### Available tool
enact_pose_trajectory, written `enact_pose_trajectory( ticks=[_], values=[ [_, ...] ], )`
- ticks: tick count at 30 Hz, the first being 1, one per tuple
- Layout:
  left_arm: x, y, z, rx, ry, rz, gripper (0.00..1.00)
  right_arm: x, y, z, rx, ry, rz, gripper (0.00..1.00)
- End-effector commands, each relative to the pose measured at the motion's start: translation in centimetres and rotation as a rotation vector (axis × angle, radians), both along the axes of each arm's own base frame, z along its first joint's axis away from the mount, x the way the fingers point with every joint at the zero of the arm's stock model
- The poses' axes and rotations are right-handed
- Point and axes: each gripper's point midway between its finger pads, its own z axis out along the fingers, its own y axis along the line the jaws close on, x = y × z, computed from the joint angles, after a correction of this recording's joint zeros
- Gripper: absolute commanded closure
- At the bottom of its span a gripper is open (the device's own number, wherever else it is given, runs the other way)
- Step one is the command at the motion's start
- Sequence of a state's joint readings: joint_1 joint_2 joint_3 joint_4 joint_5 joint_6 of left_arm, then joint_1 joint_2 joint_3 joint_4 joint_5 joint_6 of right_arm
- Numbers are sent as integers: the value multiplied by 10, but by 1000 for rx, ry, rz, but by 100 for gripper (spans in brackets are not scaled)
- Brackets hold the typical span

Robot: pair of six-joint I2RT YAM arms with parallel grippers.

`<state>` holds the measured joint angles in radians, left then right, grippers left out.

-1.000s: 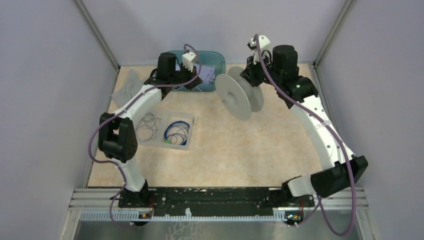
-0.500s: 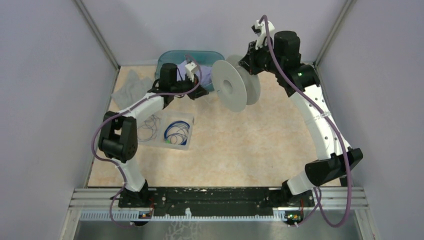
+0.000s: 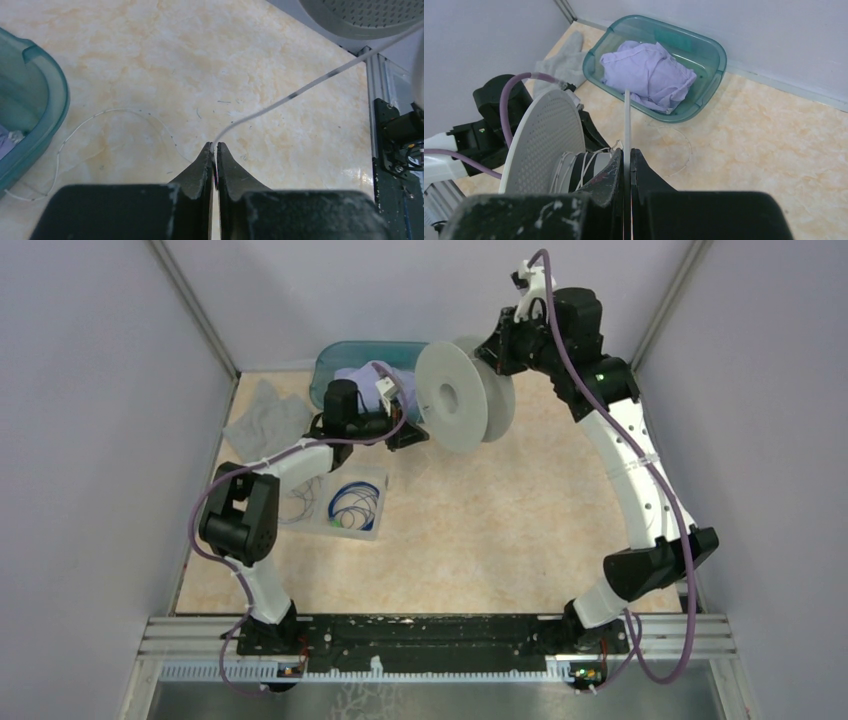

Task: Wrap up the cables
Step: Wrap the cable around the cable reel.

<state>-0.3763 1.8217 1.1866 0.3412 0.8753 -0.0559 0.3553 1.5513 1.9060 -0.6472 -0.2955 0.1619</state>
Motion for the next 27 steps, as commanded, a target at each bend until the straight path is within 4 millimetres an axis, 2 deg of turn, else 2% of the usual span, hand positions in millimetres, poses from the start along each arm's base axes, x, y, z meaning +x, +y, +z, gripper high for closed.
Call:
enact_pose_trajectory(
  ticks=[1, 10, 18, 21, 27],
  values=[
    [-10, -15, 3, -54, -1, -71, 88, -2, 3, 69, 128, -152, 10, 100],
    [-25, -22, 6, -120, -11, -115, 64, -4, -2, 80, 136, -170, 2, 100],
    [-34, -16, -9, -86, -36, -110, 40, -8, -11, 95, 138, -207, -12, 100],
    [-33, -16, -14, -64, -53, -104, 35, -9, -12, 96, 137, -210, -12, 100],
    [-24, -13, -29, 6, -115, -82, 35, -11, -14, 98, 131, -219, -11, 100]
  ],
)
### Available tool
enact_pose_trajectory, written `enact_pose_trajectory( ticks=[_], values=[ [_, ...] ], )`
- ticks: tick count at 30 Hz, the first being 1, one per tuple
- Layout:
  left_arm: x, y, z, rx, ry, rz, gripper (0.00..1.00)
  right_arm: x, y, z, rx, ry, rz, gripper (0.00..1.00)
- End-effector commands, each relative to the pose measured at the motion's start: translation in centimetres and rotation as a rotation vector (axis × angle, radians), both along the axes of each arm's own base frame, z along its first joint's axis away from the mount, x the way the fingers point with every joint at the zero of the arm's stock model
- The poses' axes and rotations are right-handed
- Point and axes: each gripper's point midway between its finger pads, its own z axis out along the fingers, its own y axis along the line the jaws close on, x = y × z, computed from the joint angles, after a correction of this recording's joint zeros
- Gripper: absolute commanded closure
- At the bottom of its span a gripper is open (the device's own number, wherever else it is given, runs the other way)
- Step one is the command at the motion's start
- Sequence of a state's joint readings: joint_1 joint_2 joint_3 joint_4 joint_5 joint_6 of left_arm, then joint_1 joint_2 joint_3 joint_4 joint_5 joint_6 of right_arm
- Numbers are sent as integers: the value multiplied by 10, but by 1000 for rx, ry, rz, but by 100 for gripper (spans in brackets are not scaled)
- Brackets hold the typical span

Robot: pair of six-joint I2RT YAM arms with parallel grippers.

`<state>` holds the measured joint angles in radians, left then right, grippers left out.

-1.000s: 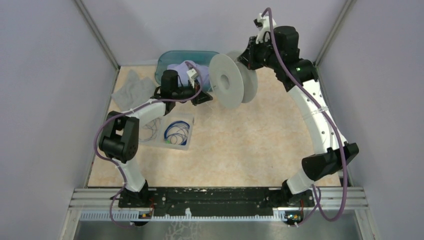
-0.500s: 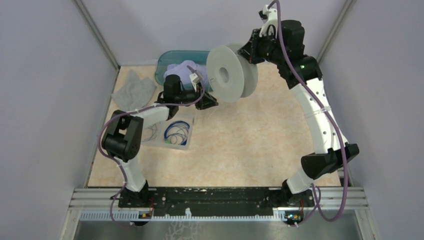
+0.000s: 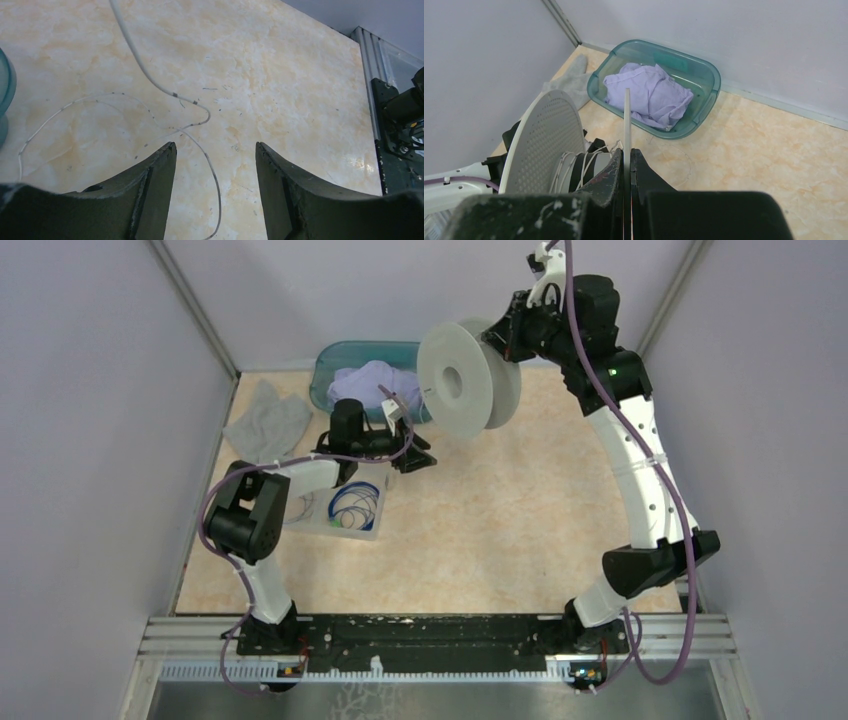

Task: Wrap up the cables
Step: Wrap the cable around the cable reel.

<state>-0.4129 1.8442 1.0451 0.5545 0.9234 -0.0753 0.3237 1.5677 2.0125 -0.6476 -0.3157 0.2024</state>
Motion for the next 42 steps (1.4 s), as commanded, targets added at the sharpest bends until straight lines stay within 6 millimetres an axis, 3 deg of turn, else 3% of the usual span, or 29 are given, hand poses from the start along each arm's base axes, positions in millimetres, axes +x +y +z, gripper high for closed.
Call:
enact_pose_trajectory(
  ticks=[1, 5, 13, 16, 19, 21, 27, 30, 34, 42],
  values=[
    [6, 2, -2, 50, -108, 6, 35, -15, -6, 60, 62, -163, 6, 100],
    [10, 6, -7, 90, -166, 16, 36, -17, -6, 60, 57, -166, 11, 100],
    [2, 0, -21, 138, -173, -33, 55, -13, -11, 62, 56, -172, -6, 100],
    [-4, -4, -29, 157, -173, -62, 70, -10, -15, 64, 55, -177, -24, 100],
    [-14, -5, -32, 176, -185, -110, 93, -3, -23, 67, 51, -187, -66, 100],
    [-28, -9, -34, 200, -208, -180, 99, 4, -30, 68, 41, -193, -107, 100],
    [-105, -23, -33, 287, -268, -516, 99, 28, -51, 63, -14, -216, -249, 100],
    [-139, -28, -25, 322, -301, -637, 99, 41, -57, 48, -50, -205, -296, 100],
    [-168, -39, -4, 334, -363, -728, 99, 56, -63, 26, -97, -187, -341, 100],
    [-192, -54, 74, 277, -423, -816, 99, 80, -75, -32, -229, -146, -413, 100]
  ],
)
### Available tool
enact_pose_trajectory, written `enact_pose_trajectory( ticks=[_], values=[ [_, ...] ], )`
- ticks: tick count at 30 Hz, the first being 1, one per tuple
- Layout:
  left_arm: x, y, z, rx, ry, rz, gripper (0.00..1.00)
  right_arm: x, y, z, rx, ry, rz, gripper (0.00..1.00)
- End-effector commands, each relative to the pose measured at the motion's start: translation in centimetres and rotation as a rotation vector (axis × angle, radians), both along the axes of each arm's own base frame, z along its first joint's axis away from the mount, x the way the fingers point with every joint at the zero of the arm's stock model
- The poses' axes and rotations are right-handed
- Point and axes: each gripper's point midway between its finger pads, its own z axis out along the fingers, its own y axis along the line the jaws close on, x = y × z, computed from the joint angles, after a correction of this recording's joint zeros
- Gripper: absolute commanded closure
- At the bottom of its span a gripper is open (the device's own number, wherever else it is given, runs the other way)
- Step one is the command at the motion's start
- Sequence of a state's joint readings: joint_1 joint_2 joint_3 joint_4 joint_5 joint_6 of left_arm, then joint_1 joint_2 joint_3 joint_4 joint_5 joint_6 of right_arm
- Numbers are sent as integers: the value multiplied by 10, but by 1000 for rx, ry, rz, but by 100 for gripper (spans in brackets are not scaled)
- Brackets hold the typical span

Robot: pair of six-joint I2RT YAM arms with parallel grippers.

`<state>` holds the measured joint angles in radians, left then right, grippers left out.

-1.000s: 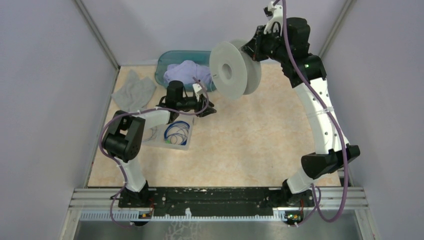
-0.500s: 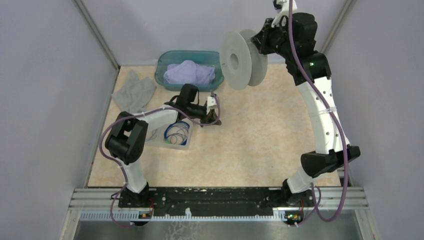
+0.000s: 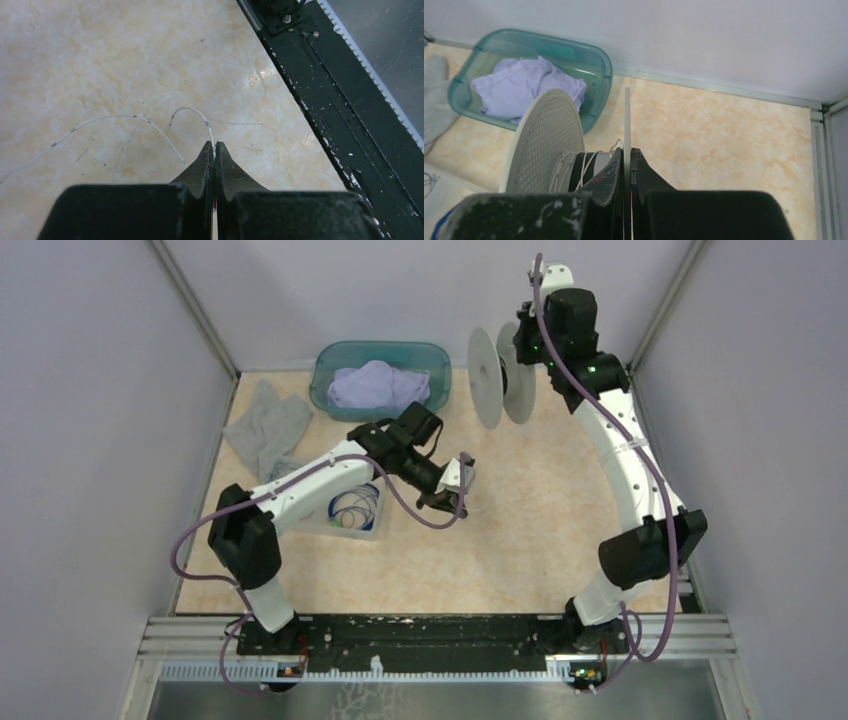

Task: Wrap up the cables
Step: Wrap the cable around the cable reel.

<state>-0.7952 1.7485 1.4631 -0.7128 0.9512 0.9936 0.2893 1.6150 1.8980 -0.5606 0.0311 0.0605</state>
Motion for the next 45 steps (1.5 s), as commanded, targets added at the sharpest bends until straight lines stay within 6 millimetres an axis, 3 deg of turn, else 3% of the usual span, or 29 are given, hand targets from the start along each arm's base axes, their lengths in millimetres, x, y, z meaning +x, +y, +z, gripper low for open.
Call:
enact_pose_trajectory(
  ticks=[1, 8, 11, 22, 27, 39, 45],
  values=[
    [-22, 4, 59, -60, -4, -85, 99, 19, -11, 16, -42, -130, -67, 100],
    [-27, -8, 152, -217, -18, -113, 99, 26, -16, -27, -164, -110, -114, 100],
    [-27, -12, 183, -261, -9, -90, 99, 26, -17, -44, -193, -89, -119, 100],
    [7, -12, 255, -330, -74, 163, 99, 15, -22, -106, -295, -28, -121, 100],
    [42, -3, 290, -401, -125, 343, 100, 5, -23, -133, -320, 6, -96, 100],
    [123, 54, 327, -516, -74, 656, 100, -18, -15, -153, -315, 22, 4, 100],
    [162, 88, 330, -534, -104, 842, 99, -30, -7, -158, -294, 24, 69, 100]
  ],
)
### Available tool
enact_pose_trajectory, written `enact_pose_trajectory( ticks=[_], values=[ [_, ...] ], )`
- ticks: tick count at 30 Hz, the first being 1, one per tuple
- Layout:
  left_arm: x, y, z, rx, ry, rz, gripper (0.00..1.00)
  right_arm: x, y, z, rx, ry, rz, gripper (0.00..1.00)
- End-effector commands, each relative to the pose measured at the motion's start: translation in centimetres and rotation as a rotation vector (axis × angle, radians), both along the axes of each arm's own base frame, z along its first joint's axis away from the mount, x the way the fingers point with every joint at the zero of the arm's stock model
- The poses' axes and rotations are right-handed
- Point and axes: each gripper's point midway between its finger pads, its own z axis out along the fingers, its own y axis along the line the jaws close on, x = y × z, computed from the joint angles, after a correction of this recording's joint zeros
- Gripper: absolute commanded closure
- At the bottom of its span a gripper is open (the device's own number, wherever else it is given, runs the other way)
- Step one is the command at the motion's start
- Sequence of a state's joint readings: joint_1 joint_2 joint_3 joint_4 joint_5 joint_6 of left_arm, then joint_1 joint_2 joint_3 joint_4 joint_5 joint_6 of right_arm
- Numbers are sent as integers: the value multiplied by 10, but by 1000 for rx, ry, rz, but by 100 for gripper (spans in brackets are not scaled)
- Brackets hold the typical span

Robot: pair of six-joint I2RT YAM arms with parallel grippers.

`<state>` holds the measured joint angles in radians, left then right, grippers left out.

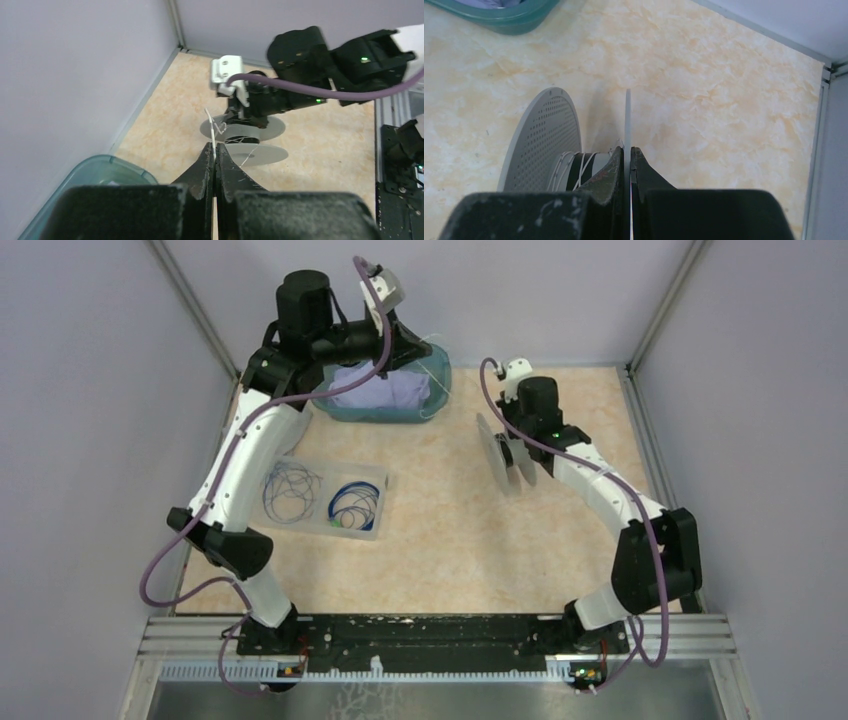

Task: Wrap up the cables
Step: Wrap the cable around the cable reel.

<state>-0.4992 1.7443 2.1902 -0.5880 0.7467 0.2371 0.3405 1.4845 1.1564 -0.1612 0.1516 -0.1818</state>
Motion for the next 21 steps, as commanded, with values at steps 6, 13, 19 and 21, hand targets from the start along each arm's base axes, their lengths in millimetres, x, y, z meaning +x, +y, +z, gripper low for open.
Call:
enact_pose_trajectory(
  ticks=[6, 13, 19, 21],
  values=[
    [54, 65, 38, -99, -88, 346, 99, -15, 22, 34, 68, -84, 143, 100],
    [100, 91, 8, -66, -95, 510, 99, -37, 46, 37, 102, -53, 321, 100],
    [133, 111, -43, 3, -68, 620, 100, -53, 59, 66, 177, -64, 402, 100],
    [143, 119, -69, 29, -40, 644, 99, -56, 63, 79, 207, -61, 422, 100]
  ],
)
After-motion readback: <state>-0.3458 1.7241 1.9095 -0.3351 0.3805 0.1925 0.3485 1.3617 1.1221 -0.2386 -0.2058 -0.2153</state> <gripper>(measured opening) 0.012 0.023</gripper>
